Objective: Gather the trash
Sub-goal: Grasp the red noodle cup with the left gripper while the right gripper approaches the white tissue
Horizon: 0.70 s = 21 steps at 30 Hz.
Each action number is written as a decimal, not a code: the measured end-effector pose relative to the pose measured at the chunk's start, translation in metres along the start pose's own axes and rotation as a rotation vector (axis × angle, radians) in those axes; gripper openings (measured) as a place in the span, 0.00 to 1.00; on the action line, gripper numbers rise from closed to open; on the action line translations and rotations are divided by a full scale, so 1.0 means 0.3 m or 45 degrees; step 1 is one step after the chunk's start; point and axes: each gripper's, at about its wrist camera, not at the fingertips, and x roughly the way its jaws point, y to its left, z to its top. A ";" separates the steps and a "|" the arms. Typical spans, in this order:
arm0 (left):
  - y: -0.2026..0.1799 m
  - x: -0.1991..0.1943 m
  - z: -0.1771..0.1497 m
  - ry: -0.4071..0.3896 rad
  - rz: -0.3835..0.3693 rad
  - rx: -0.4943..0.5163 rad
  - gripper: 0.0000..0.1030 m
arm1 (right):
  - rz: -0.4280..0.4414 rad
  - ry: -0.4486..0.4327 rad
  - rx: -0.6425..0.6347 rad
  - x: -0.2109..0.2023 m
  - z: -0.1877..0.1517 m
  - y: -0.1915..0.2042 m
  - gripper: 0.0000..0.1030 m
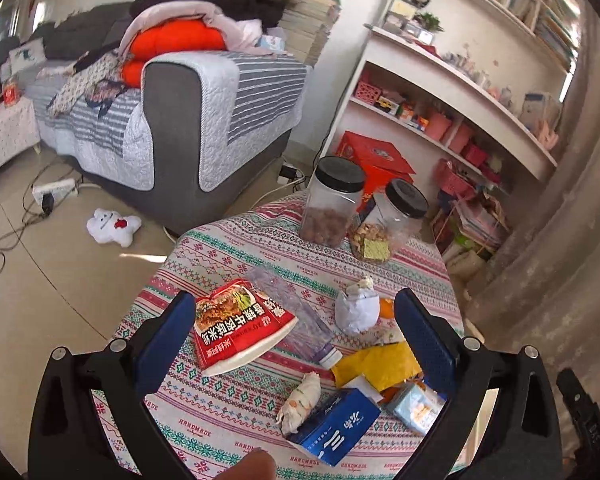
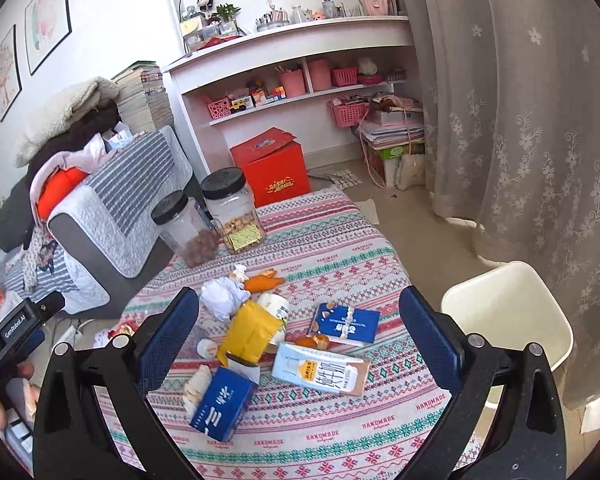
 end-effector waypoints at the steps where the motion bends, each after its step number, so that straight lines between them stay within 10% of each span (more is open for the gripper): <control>1: 0.042 0.036 0.035 0.055 -0.025 -0.068 0.93 | 0.017 0.019 -0.002 0.021 0.016 0.005 0.93; 9: 0.287 0.415 -0.026 0.514 -0.018 -0.389 0.93 | 0.116 0.336 0.109 0.290 -0.051 -0.055 0.93; 21: 0.356 0.622 -0.129 0.662 -0.055 -0.600 0.94 | 0.158 0.431 0.234 0.380 -0.053 -0.086 0.93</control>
